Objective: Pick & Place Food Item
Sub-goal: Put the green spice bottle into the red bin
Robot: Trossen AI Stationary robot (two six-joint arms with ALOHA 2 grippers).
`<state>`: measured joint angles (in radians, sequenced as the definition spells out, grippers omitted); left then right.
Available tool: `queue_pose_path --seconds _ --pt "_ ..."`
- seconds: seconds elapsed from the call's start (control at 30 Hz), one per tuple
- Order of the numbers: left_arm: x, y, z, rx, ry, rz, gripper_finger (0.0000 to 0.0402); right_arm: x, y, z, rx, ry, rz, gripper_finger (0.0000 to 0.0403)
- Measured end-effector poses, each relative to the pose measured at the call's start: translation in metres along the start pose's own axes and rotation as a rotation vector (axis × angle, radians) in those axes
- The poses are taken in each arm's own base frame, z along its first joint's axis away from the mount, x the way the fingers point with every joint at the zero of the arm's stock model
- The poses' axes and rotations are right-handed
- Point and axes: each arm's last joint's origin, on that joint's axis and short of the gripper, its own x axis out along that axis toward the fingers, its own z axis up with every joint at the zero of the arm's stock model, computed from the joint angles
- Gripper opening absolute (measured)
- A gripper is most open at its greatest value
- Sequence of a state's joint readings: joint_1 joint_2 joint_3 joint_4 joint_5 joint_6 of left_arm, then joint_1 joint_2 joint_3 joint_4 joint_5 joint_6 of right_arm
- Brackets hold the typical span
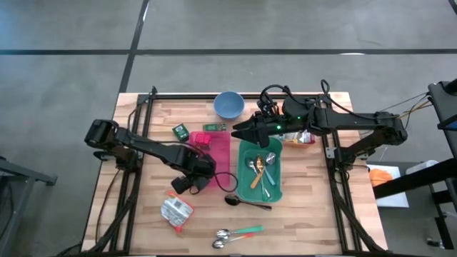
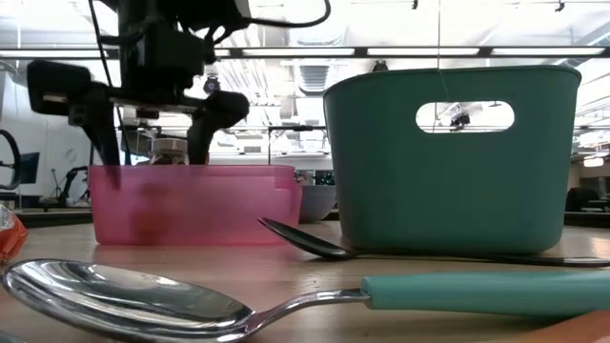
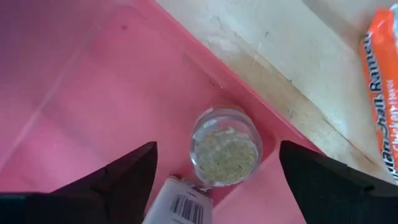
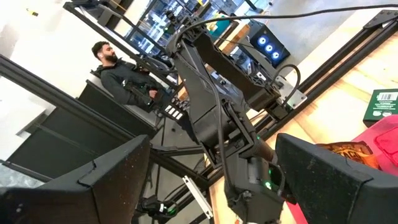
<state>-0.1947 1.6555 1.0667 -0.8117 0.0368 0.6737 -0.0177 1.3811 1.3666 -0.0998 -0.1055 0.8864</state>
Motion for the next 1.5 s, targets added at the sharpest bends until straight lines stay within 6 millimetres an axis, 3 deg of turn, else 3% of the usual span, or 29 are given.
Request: queue_pose_path --seconds 0.23,0.57,0.8,0.93,1.07,1.23,1.5 --pt "-0.024 0.005 0.006 0.005 -0.045 0.084 0.0325 0.0 0.0 0.0 0.0 0.0 0.001 0.0343" --pt "-0.09 0.01 -0.001 -0.128 -0.188 0.254 0.0233 -0.001 0.001 0.001 -0.001 -0.003 0.005 0.0343" --pt "-0.132 0.023 -0.044 -0.613 -0.136 0.636 0.0195 -0.004 0.003 0.002 -0.019 -0.01 0.014 0.0343" --pt "-0.146 0.038 -0.081 -0.872 -0.154 0.685 0.0194 -0.005 0.003 0.002 -0.029 -0.012 0.015 0.0343" --pt "-0.146 0.062 -0.12 -1.087 -0.192 0.619 0.0194 -0.005 0.003 0.002 -0.036 -0.014 0.016 0.0343" --pt "-0.126 0.092 -0.16 -1.246 -0.165 0.512 0.0194 -0.005 0.003 0.002 -0.036 -0.015 0.016 0.0343" --pt "-0.076 0.121 -0.191 -1.224 -0.07 0.264 0.0194 -0.004 0.004 0.002 -0.028 -0.014 0.016 0.0343"
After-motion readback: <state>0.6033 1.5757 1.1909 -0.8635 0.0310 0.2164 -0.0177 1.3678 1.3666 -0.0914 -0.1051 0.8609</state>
